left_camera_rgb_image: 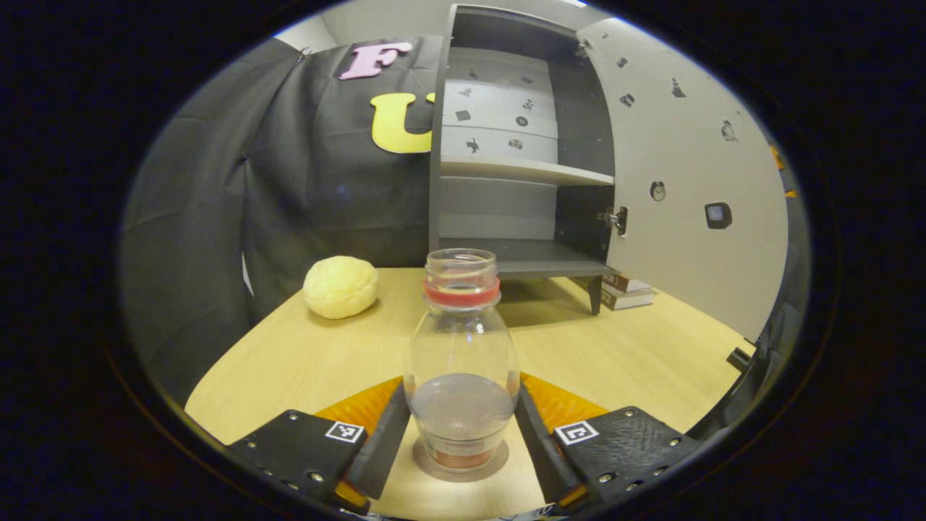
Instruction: Open the cabinet door with the right hand, grasp the bottle in the cabinet with the left hand and place it on the coaster, then close the cabinet door with the right hand.
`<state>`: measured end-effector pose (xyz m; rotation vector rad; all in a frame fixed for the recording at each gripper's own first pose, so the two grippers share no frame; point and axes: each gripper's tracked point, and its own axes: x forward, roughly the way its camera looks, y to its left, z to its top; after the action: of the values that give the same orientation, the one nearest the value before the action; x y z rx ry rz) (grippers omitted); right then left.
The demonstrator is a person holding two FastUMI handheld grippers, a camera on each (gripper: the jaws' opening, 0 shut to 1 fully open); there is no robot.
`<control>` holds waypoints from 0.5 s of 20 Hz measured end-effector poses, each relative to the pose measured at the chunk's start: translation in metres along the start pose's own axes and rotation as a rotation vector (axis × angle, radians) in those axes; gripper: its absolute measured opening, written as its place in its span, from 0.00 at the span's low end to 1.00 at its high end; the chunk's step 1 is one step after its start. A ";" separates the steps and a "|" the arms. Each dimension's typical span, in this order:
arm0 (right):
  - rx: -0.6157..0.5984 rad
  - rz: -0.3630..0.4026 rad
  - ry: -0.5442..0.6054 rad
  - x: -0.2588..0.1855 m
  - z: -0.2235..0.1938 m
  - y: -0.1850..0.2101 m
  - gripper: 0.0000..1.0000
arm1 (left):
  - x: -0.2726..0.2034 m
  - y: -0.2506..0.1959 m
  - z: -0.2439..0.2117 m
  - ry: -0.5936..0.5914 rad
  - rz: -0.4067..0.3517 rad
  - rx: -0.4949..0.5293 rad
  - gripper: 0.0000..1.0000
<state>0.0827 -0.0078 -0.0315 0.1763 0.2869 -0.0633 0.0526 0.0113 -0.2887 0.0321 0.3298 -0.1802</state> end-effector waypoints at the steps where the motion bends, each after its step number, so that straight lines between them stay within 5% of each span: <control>1: 0.001 -0.002 0.001 0.001 -0.001 -0.001 0.98 | 0.000 -0.001 0.001 0.000 0.001 0.001 0.84; 10: -0.017 -0.001 0.004 0.006 -0.007 -0.002 0.98 | -0.022 0.004 0.019 -0.012 0.010 -0.022 0.92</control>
<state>0.0865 -0.0085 -0.0400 0.1596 0.2914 -0.0618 0.0390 0.0174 -0.2639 0.0106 0.3198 -0.1662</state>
